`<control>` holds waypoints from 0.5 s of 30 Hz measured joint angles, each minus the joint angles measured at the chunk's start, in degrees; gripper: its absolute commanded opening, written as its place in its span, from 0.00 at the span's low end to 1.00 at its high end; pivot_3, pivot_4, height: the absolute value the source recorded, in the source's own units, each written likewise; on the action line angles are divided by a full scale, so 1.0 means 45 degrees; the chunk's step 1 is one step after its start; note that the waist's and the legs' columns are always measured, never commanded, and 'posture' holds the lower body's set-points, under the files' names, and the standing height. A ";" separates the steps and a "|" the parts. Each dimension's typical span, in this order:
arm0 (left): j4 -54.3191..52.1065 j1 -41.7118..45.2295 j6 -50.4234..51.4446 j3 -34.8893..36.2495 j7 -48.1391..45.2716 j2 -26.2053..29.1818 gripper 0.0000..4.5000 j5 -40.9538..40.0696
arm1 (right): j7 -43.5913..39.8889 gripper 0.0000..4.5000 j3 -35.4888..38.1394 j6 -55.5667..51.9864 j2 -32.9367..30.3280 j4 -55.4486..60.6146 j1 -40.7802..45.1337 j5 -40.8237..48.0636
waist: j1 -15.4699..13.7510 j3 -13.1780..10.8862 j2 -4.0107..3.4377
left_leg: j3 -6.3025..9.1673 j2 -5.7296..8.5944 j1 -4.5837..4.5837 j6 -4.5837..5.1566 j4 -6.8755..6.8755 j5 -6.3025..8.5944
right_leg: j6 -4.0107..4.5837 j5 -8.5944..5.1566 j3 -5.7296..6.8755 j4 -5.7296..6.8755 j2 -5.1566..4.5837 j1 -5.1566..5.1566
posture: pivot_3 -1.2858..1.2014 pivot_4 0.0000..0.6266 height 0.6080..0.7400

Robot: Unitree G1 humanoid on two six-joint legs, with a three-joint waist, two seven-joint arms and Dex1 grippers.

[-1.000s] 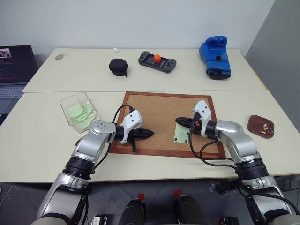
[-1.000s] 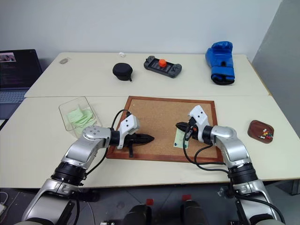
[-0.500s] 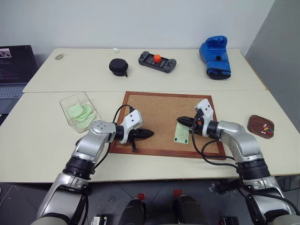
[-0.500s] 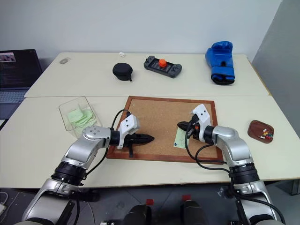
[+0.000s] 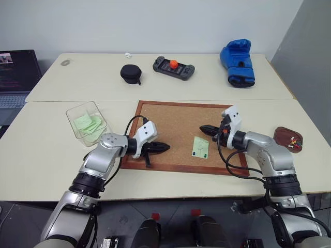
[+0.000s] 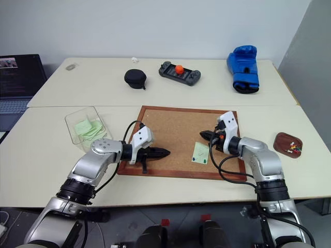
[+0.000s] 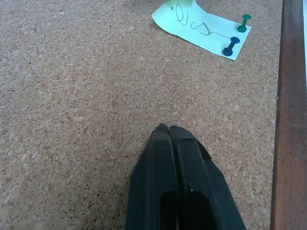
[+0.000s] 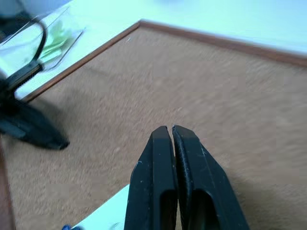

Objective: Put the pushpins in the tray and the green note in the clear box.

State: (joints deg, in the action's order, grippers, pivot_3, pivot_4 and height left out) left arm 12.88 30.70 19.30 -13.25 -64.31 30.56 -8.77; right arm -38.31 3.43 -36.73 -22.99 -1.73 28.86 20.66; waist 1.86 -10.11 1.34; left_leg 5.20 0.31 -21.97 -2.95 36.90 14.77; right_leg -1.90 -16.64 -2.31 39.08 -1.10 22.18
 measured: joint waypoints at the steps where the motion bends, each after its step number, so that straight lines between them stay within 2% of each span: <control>1: -0.0037 -0.0029 -0.0005 0.0000 0.0000 0.0000 0.00 -0.0002 | 0.0338 0.01 0.0399 0.0118 -0.0203 0.0181 -0.0119 -0.0103 | -0.0002 0.0000 0.0000 | -0.0001 0.0001 -0.0002 0.0001 -0.0001 0.0001 | 0.0000 0.0000 -0.0001 -0.0002 -0.0005 0.0000 | 0.52 0.24 1.00; 5: -0.0096 -0.0086 -0.0002 -0.0008 0.0000 -0.0001 0.00 0.0000 | 0.1706 0.01 0.1651 0.0523 -0.0792 0.0703 -0.0721 -0.0582 | -0.0009 0.0001 -0.0001 | -0.0006 0.0001 -0.0002 0.0007 -0.0003 0.0004 | 0.0000 0.0000 -0.0003 -0.0004 -0.0008 -0.0001 | 0.52 0.24 1.00; 9: -0.0108 -0.0128 -0.0017 -0.0037 -0.0027 -0.0015 0.00 0.0001 | 0.3524 0.01 0.3560 0.1254 -0.1937 0.0815 -0.1864 -0.1654 | -0.0016 0.0004 -0.0006 | -0.0027 0.0007 -0.0001 0.0016 -0.0005 0.0009 | -0.0001 0.0000 -0.0016 -0.0008 -0.0012 -0.0002 | 0.52 0.24 1.00; 15: 0.0165 -0.0072 -0.0186 -0.0037 -0.0028 -0.0012 0.00 0.0030 | 0.4779 0.01 0.4643 0.1765 -0.2386 -0.0244 -0.2936 -0.2347 | 0.0008 0.0024 -0.0040 | -0.0071 0.0013 0.0028 0.0020 0.0005 0.0009 | -0.0006 0.0001 -0.0048 -0.0003 -0.0004 -0.0018 | 0.52 0.24 1.00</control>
State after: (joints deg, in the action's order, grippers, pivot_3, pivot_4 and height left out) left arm 13.62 30.38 18.46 -13.42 -64.44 30.50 -8.64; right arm -16.80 24.33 -28.79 -33.73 -2.83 15.65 10.10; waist 1.90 -10.01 1.16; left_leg 4.88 0.37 -21.85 -2.85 36.93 14.81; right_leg -1.93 -16.63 -2.52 39.07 -1.12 22.10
